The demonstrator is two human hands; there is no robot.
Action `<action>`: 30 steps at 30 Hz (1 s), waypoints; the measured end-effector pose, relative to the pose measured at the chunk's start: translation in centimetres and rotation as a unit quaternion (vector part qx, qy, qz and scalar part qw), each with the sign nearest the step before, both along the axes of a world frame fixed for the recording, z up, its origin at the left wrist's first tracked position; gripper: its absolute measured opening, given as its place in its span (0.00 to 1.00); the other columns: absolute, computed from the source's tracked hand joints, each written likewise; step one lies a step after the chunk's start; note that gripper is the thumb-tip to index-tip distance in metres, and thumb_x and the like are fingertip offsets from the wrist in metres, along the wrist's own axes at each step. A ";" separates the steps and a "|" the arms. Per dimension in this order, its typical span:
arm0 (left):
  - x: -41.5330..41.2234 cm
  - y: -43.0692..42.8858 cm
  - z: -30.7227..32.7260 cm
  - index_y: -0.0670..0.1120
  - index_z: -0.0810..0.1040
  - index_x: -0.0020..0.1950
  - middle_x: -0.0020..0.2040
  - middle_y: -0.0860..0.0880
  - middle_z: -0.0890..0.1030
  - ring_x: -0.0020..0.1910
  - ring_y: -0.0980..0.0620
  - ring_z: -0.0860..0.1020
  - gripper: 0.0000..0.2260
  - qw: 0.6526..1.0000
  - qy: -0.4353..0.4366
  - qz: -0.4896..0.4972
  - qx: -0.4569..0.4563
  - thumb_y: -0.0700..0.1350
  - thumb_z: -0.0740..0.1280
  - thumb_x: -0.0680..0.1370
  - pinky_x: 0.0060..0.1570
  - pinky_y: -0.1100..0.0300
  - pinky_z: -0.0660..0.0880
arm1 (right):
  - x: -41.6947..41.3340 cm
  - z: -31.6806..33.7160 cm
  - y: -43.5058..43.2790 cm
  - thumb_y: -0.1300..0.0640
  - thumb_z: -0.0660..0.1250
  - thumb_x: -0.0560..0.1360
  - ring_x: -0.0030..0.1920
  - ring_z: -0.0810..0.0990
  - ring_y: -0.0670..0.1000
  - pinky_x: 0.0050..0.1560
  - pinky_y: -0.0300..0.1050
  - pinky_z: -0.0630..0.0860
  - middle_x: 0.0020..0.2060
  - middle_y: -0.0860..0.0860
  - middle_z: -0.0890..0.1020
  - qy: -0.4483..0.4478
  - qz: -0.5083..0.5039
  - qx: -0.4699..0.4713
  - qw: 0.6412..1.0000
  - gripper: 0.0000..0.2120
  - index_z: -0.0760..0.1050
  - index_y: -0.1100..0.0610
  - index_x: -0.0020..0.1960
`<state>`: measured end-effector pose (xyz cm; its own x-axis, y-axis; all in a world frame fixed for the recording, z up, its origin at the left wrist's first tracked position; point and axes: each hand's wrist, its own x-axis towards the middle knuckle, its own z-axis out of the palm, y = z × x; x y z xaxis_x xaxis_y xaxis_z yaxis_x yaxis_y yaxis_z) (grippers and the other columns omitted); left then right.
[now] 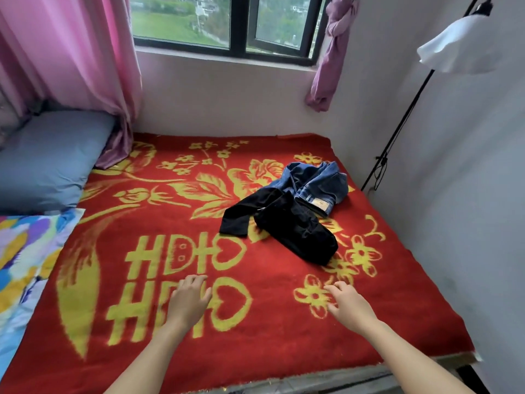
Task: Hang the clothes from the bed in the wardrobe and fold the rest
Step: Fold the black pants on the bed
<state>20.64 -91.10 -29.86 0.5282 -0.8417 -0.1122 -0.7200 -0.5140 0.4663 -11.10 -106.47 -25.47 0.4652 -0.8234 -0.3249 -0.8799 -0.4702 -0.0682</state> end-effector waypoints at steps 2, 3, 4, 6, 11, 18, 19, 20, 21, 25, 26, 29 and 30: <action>-0.5 -2.4 -0.1 0.47 0.66 0.71 0.68 0.50 0.69 0.68 0.51 0.66 0.20 1.000 0.001 -0.020 0.002 0.51 0.58 0.81 0.64 0.56 0.67 | -0.5 -0.6 -1.7 0.53 0.59 0.79 0.66 0.68 0.51 0.60 0.44 0.71 0.69 0.51 0.65 -0.012 -0.021 0.010 1.000 0.22 0.62 0.50 0.72; -0.9 -3.7 -0.2 0.47 0.67 0.71 0.68 0.50 0.70 0.68 0.51 0.66 0.19 1.000 0.002 -0.027 0.003 0.51 0.58 0.81 0.64 0.56 0.67 | -0.9 -0.9 -2.8 0.53 0.59 0.79 0.66 0.68 0.51 0.60 0.44 0.71 0.69 0.51 0.65 -0.015 -0.030 0.014 0.999 0.22 0.62 0.50 0.72; -1.3 -4.6 -0.2 0.47 0.67 0.71 0.67 0.50 0.70 0.68 0.52 0.66 0.19 0.999 0.003 -0.031 0.004 0.51 0.58 0.81 0.64 0.56 0.67 | -1.1 -1.0 -3.6 0.53 0.59 0.79 0.67 0.67 0.52 0.60 0.44 0.71 0.69 0.51 0.65 -0.014 -0.035 0.018 0.999 0.22 0.62 0.50 0.72; -2.1 -6.3 -0.1 0.47 0.67 0.71 0.68 0.50 0.70 0.68 0.52 0.66 0.20 0.999 -0.002 -0.039 0.007 0.52 0.58 0.81 0.65 0.55 0.67 | -1.7 -1.5 -5.9 0.53 0.58 0.79 0.68 0.66 0.52 0.60 0.45 0.71 0.69 0.51 0.65 -0.010 -0.040 0.023 0.999 0.22 0.62 0.51 0.72; -2.9 -10.7 -0.2 0.46 0.69 0.69 0.65 0.50 0.72 0.67 0.52 0.68 0.18 1.000 0.002 -0.008 -0.011 0.50 0.60 0.80 0.63 0.54 0.68 | -2.3 -3.2 -12.4 0.54 0.57 0.79 0.66 0.66 0.52 0.58 0.45 0.71 0.66 0.51 0.67 -0.032 -0.057 0.047 0.997 0.22 0.61 0.51 0.72; -7.2 -21.5 0.0 0.46 0.69 0.69 0.66 0.48 0.71 0.67 0.49 0.65 0.18 0.999 0.015 0.031 0.030 0.49 0.60 0.80 0.62 0.54 0.68 | -4.6 -6.7 -23.4 0.55 0.58 0.79 0.65 0.67 0.53 0.52 0.44 0.74 0.67 0.53 0.66 -0.065 -0.070 0.095 0.991 0.23 0.60 0.52 0.73; -8.1 -22.6 -0.1 0.46 0.69 0.69 0.66 0.48 0.70 0.67 0.49 0.65 0.18 0.999 0.021 0.037 0.032 0.49 0.60 0.80 0.62 0.54 0.68 | -4.8 -7.4 -24.2 0.55 0.57 0.79 0.66 0.67 0.54 0.53 0.45 0.74 0.67 0.53 0.66 -0.061 -0.074 0.104 0.990 0.23 0.59 0.52 0.73; -8.9 -23.6 -0.2 0.45 0.70 0.69 0.66 0.47 0.70 0.67 0.49 0.65 0.18 0.998 0.025 0.043 0.036 0.49 0.60 0.80 0.62 0.55 0.68 | -5.1 -8.3 -25.3 0.54 0.58 0.79 0.66 0.66 0.54 0.54 0.46 0.74 0.68 0.54 0.65 -0.056 -0.080 0.114 0.989 0.24 0.59 0.53 0.73; -9.6 -24.9 -0.8 0.45 0.70 0.69 0.67 0.47 0.70 0.67 0.49 0.64 0.18 0.997 0.031 0.053 0.043 0.49 0.60 0.80 0.62 0.55 0.68 | -5.4 -9.4 -26.7 0.54 0.58 0.79 0.66 0.66 0.54 0.55 0.47 0.74 0.68 0.54 0.65 -0.055 -0.086 0.127 0.987 0.24 0.58 0.53 0.74; -10.3 -26.6 -2.0 0.46 0.71 0.68 0.67 0.48 0.70 0.67 0.50 0.65 0.17 0.994 0.031 0.072 0.073 0.49 0.61 0.80 0.65 0.53 0.66 | -4.8 -12.8 -30.5 0.51 0.60 0.79 0.66 0.67 0.55 0.55 0.49 0.74 0.68 0.55 0.65 -0.064 -0.120 0.165 0.977 0.26 0.57 0.53 0.74; -9.9 -26.5 -2.4 0.46 0.71 0.68 0.66 0.48 0.70 0.67 0.50 0.65 0.17 0.992 0.030 0.081 0.087 0.49 0.61 0.80 0.65 0.52 0.66 | -4.4 -13.6 -31.3 0.51 0.61 0.79 0.65 0.68 0.55 0.55 0.49 0.74 0.68 0.55 0.65 -0.064 -0.130 0.178 0.973 0.26 0.57 0.53 0.74; -8.9 -25.5 -3.0 0.46 0.70 0.68 0.67 0.48 0.69 0.68 0.50 0.64 0.18 0.986 0.031 0.110 0.121 0.49 0.61 0.80 0.65 0.53 0.66 | -3.0 -15.2 -32.9 0.49 0.62 0.78 0.68 0.65 0.57 0.58 0.51 0.71 0.70 0.55 0.63 -0.064 -0.152 0.202 0.966 0.29 0.55 0.52 0.75; -8.4 -25.5 -3.3 0.46 0.69 0.69 0.68 0.48 0.68 0.68 0.49 0.63 0.18 0.983 0.036 0.122 0.130 0.49 0.60 0.80 0.64 0.53 0.67 | -2.3 -15.9 -33.8 0.48 0.63 0.78 0.69 0.63 0.57 0.60 0.51 0.70 0.70 0.56 0.62 -0.063 -0.152 0.208 0.964 0.31 0.53 0.52 0.75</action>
